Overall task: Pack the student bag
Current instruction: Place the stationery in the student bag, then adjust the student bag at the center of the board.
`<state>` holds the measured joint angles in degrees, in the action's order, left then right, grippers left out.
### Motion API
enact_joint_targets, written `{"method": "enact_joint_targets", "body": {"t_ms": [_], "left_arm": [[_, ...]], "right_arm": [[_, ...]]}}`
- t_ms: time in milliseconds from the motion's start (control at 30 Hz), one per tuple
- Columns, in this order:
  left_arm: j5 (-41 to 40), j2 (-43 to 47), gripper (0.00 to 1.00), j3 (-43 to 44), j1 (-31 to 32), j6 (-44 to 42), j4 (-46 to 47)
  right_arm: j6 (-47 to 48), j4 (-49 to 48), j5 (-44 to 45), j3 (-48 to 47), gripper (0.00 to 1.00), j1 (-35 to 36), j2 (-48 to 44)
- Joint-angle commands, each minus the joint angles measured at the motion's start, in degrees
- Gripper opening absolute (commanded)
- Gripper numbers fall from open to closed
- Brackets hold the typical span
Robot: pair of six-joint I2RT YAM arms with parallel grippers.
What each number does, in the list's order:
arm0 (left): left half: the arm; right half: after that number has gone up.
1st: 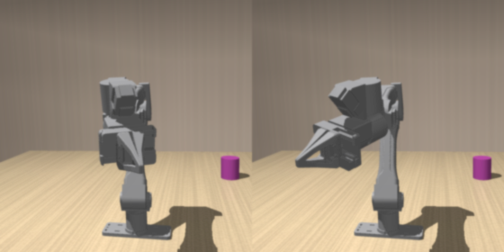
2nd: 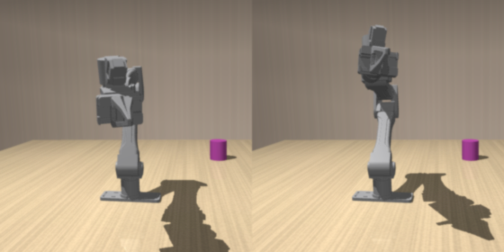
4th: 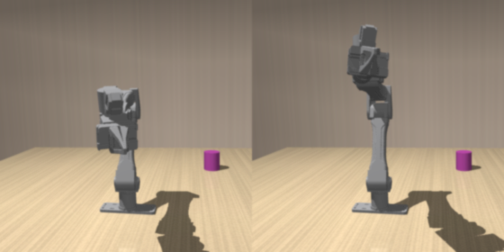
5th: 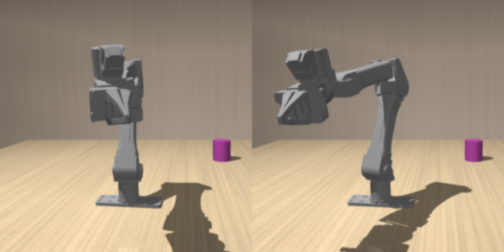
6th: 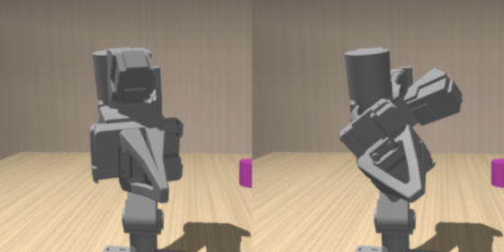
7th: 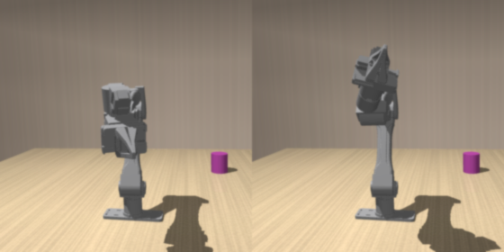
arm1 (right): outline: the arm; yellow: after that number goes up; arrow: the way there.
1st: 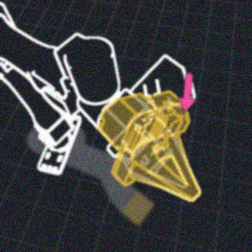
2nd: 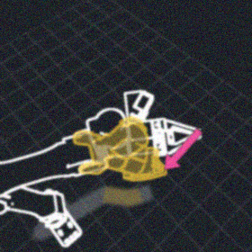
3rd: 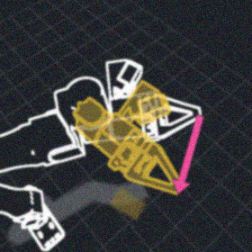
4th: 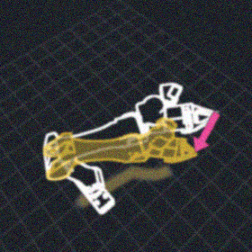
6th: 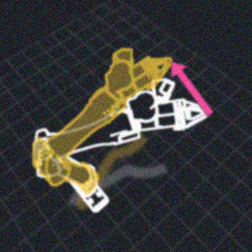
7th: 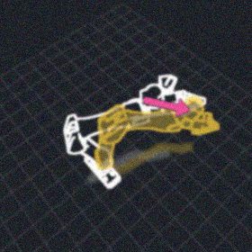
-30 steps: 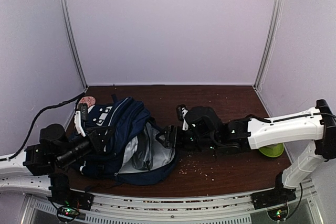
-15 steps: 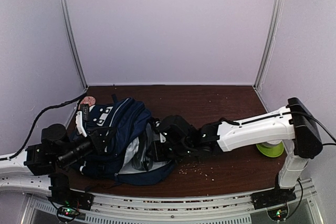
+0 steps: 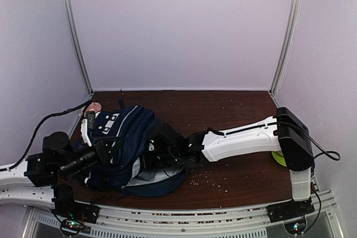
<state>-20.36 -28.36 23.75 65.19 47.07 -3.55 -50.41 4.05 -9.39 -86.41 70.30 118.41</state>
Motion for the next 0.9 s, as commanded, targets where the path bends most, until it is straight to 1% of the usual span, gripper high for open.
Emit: {"method": "enact_joint_targets", "body": {"t_ms": [0, 100, 200, 367, 467, 500, 567, 600, 633, 700, 767, 867], "left_arm": [[2.58, 4.03, 0.0, 1.96, 0.25, 0.62, 10.02], [1.61, 5.06, 0.0, 1.73, 0.2, 0.19, 9.31], [0.7, 5.82, 0.0, 1.81, 0.2, -0.31, 8.77], [0.11, 6.29, 0.0, 2.41, 0.2, -0.94, 7.78], [-0.24, 6.46, 0.0, 2.91, 0.2, -1.31, 6.59], [-0.33, 6.59, 0.0, 2.96, 0.2, -1.44, 6.32], [-0.77, 6.63, 0.0, 3.05, 0.2, -1.83, 5.97], [-0.86, 6.57, 0.0, 3.09, 0.2, -1.98, 5.82], [-0.97, 6.43, 0.0, 3.22, 0.19, -2.2, 5.67], [-1.42, 5.96, 0.0, 3.45, 0.2, -2.61, 5.5], [-1.87, 4.9, 0.0, 3.51, 0.2, -2.89, 5.73], [-2.0, 2.61, 0.0, 3.58, 0.2, -3.18, 7.27]], "right_arm": [[-0.98, -4.42, 0.53, 6.8, 0.49, -0.78, -2.39], [-0.17, -6.75, -0.27, 10.97, 0.58, -0.99, -8.26], [1.86, -5.28, -1.45, 12.88, 0.64, -1.0, -13.73], [6.51, 2.83, -0.35, 14.34, 0.66, -1.18, -21.01], [9.45, 10.33, 5.4, 15.6, 0.66, -1.5, -25.16], [9.97, 11.91, 8.34, 16.79, 0.66, -1.74, -26.55], [9.3, 12.54, 10.93, 20.41, 0.65, -3.13, -29.79], [8.25, 10.86, 10.62, 22.84, 0.65, -3.93, -31.62], [7.37, 7.74, 9.58, 26.19, 0.65, -4.45, -33.66], [5.14, 0.97, 7.0, 29.87, 0.65, -4.64, -36.71], [2.45, -3.87, 2.98, 30.43, 0.65, -4.3, -37.56], [-0.89, -9.94, 0.16, 29.75, 0.65, -3.23, -37.31]]}}
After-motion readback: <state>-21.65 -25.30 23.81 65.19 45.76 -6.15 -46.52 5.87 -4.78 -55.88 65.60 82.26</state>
